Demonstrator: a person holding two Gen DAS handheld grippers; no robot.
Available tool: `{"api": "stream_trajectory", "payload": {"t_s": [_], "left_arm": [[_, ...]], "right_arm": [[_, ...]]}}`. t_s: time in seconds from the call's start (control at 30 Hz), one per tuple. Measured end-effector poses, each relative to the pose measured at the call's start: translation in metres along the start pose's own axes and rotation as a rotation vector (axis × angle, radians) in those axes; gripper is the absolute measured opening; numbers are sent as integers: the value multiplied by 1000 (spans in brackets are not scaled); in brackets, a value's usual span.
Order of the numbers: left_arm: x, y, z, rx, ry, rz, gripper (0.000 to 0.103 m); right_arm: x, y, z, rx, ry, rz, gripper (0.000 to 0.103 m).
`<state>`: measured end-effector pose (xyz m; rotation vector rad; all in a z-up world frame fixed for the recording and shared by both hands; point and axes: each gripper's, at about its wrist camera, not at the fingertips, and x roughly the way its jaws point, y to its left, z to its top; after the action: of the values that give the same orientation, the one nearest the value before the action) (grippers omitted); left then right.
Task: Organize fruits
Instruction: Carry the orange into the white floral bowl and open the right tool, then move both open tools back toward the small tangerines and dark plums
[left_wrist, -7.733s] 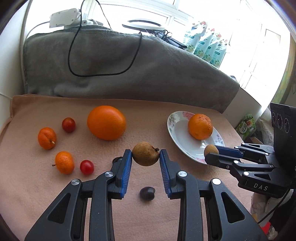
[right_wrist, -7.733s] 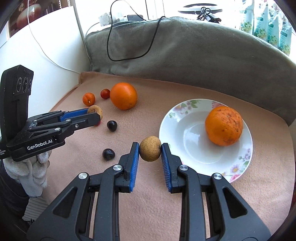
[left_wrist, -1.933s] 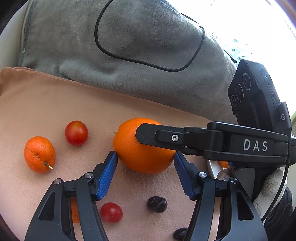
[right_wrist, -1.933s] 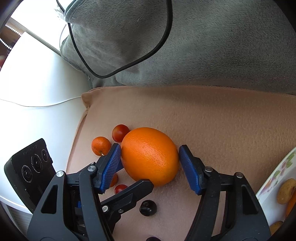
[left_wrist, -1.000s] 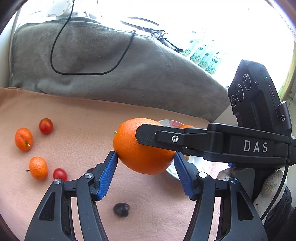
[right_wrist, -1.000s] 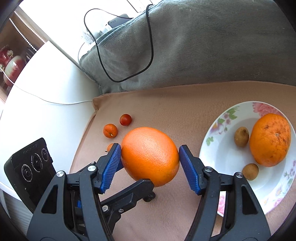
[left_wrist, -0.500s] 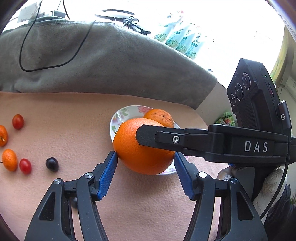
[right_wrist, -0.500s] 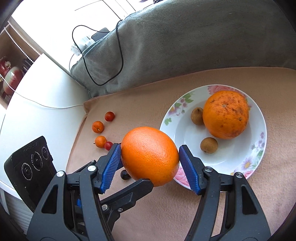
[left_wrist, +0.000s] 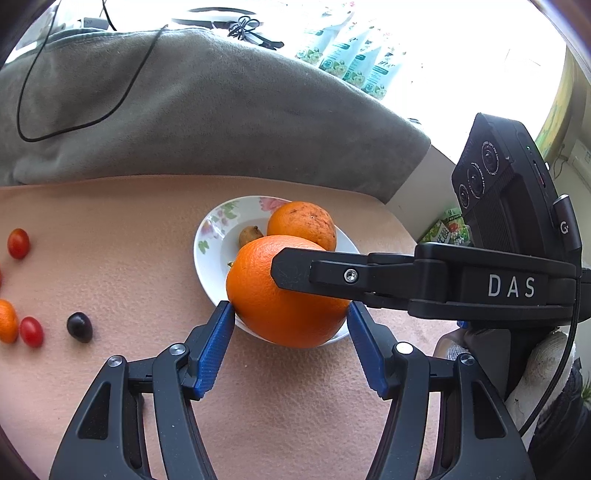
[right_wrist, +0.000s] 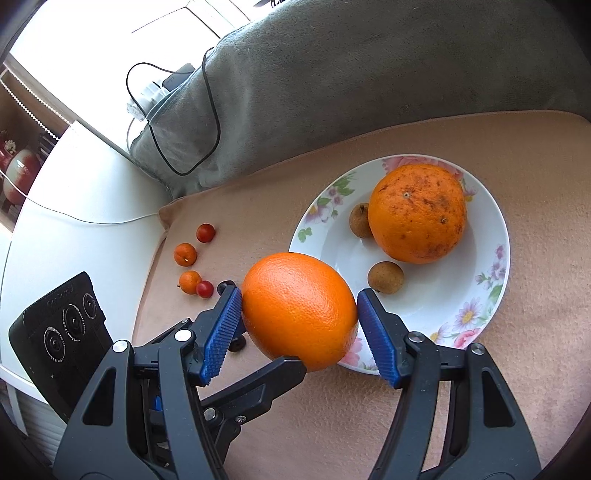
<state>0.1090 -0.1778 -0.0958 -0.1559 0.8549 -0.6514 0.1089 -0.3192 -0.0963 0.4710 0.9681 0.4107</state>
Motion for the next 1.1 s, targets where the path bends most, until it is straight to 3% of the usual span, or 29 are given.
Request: {"api": "stream_trajectory", "payload": {"t_s": [0.4,0.87,0.97,1.1], "left_arm": [[8,-2,2,7,15,1,63],[-11,-9,1,41,-25,28,63],[-16,-11,-2,51,-33,46,63],[-23,-13,-4,72,-44,70,66]], "right_arm": [[6,-3,5,0,-4,-29,68],[-39,20,10,-112,-151,-72,68],[-46,21,5,-119,-170,-85,78],[-55,23,0,-137,-195,-113,80]]}}
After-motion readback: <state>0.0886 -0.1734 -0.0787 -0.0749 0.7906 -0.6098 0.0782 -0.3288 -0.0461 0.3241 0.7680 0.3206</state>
